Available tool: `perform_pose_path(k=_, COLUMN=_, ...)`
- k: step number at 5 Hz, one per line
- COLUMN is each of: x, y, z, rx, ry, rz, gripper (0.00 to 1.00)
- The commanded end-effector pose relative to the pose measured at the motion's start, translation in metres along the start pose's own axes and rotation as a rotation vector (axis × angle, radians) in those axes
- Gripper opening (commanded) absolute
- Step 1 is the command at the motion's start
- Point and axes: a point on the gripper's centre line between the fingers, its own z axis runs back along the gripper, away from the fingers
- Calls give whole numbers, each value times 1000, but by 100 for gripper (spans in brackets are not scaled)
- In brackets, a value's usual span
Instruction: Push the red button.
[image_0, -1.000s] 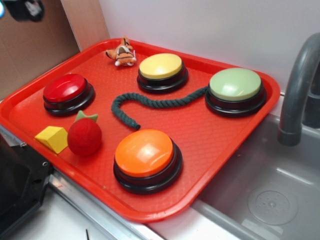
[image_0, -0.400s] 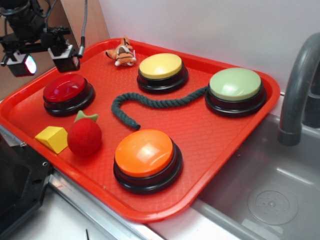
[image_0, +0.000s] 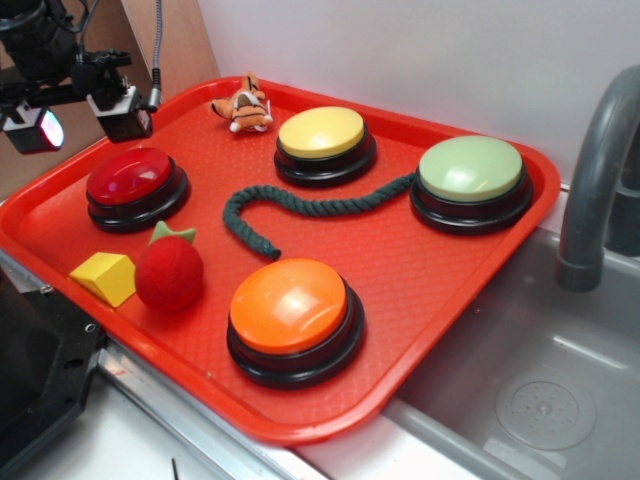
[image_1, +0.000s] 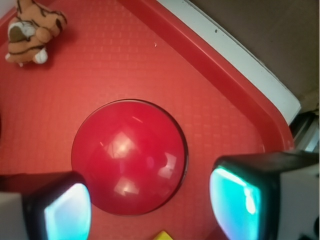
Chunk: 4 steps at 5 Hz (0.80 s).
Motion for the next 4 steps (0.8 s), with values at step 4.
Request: perform_pose_path(k=4, x=-11, y=-30, z=-3, rx=28, ry=-66, rz=-251, gripper=100)
